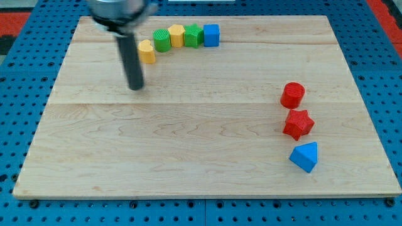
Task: Place the yellow heart below the blue cube
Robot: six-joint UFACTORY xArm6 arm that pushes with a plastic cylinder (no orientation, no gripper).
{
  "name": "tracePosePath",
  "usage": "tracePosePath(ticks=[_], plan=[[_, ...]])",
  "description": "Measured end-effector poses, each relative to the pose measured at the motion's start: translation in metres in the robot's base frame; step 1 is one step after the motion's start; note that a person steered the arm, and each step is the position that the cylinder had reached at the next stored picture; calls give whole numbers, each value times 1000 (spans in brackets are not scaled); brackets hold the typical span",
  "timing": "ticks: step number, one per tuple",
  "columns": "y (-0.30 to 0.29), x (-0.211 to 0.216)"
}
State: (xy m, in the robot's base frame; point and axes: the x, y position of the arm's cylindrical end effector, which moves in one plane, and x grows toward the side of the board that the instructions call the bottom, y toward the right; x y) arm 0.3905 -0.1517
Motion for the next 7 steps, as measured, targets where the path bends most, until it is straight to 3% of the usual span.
tracePosePath(ticks=[1, 4, 5, 6, 7], plan=[[-69, -45], [16, -83], [80, -83], [71, -86], [115, -91]])
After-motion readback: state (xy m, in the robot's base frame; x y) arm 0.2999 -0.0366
